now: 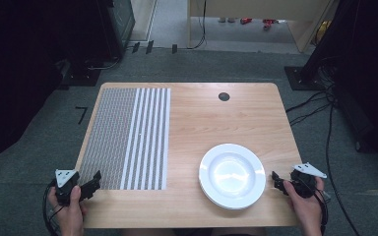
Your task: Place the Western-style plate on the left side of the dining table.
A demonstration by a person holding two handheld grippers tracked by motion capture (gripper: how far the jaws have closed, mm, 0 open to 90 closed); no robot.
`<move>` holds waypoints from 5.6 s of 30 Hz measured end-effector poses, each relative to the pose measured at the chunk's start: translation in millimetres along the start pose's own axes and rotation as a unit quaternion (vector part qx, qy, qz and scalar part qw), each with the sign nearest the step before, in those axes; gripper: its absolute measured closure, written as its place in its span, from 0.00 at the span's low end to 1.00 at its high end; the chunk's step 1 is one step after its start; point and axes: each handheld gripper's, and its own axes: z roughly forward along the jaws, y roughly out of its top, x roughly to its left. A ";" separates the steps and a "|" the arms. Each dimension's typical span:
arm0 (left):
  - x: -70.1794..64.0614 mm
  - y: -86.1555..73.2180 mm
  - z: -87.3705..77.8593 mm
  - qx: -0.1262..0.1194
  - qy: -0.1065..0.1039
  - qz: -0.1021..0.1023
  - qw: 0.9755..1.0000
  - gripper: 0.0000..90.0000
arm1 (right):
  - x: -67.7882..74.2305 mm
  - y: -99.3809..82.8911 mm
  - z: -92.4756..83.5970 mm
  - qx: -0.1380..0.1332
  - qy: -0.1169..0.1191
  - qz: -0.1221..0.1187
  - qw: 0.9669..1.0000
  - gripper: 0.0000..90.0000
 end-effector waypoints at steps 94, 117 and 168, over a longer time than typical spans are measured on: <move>-221.0 -1.6 21.2 0.033 -0.217 0.102 0.970 0.23 | 43.0 12.2 -34.6 -0.089 0.027 0.030 0.995 0.19; -260.8 -0.5 35.1 0.052 -0.256 0.107 0.959 0.24 | 64.2 13.8 -29.8 -0.091 0.071 0.033 0.993 0.23; -287.9 -18.2 21.0 0.064 -0.318 0.123 0.938 0.51 | 53.6 11.1 -31.2 -0.077 0.141 0.132 0.978 0.84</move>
